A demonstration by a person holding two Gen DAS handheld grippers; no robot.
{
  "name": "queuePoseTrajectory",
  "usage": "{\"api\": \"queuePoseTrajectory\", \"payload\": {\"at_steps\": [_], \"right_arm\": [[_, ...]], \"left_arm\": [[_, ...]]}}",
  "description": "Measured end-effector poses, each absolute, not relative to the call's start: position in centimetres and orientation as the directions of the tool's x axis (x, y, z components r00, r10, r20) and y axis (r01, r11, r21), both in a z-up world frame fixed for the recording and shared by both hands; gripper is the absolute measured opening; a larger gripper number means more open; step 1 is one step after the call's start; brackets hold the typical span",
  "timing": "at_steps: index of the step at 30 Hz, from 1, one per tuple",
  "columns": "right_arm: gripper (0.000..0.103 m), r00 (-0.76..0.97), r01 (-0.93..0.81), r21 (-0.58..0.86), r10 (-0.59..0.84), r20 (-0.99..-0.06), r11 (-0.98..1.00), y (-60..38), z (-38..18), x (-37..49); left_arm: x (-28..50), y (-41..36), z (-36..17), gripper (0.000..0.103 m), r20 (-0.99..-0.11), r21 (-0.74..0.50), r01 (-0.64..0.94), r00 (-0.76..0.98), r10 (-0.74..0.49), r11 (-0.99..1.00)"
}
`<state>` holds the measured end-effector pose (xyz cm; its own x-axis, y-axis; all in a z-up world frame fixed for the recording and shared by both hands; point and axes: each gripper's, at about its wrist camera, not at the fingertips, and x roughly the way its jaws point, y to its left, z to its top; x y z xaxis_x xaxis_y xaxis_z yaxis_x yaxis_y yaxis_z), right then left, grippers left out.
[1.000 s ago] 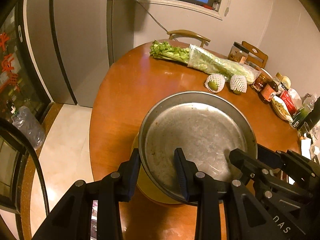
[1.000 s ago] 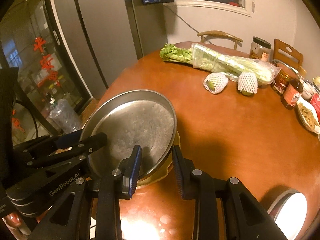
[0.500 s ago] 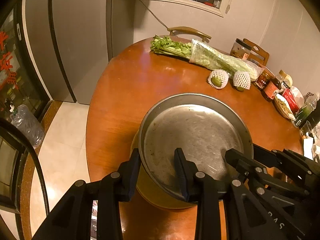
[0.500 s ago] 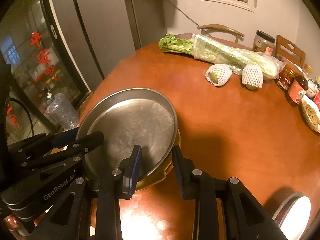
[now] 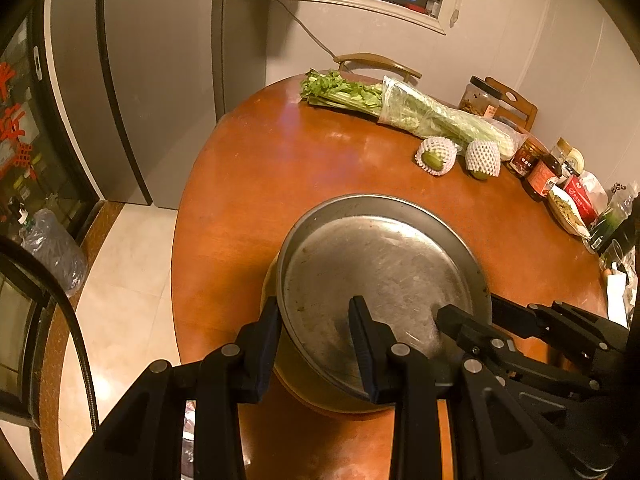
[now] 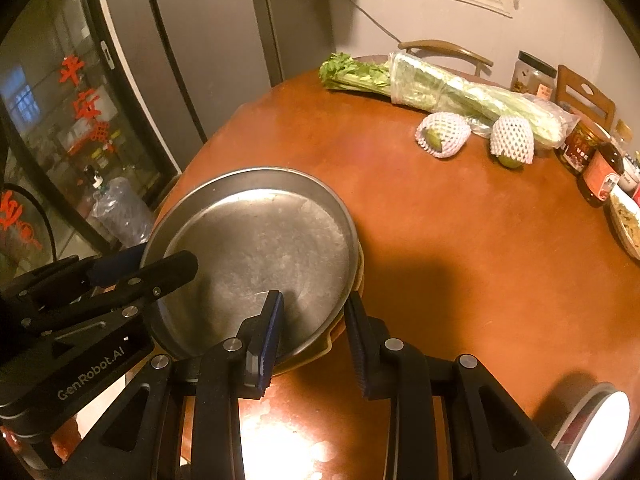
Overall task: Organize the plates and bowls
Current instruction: 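Carry the metal tray onto the scallop plate stack and lower it, then set the metal tray flat on the plate stack and open the right gripper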
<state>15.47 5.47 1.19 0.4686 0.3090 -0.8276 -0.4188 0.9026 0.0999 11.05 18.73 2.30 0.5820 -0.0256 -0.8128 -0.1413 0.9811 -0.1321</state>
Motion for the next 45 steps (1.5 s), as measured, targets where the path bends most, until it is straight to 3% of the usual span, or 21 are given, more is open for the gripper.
{"api": "queuePoseTrajectory", "payload": {"at_steps": [19,31,45], "right_arm": [[0.032,0.516,-0.432,0.022,0.267,-0.814,0.901,6.2,0.5,15.4],[0.032,0.495,-0.420,0.065,0.288,-0.820,0.905,5.4,0.5,15.7],[0.033,0.478,-0.379,0.118,0.303,-0.825,0.918,4.1,0.3,15.9]], "left_arm": [[11.1,18.8,1.3,0.034,-0.820,-0.151,-0.141,0.571,-0.044,0.979],[10.6,19.4,1.6,0.035,-0.813,-0.163,-0.158,0.581,-0.042,0.974],[9.3,20.8,1.6,0.044,-0.804,-0.176,-0.187,0.594,-0.032,0.966]]}}
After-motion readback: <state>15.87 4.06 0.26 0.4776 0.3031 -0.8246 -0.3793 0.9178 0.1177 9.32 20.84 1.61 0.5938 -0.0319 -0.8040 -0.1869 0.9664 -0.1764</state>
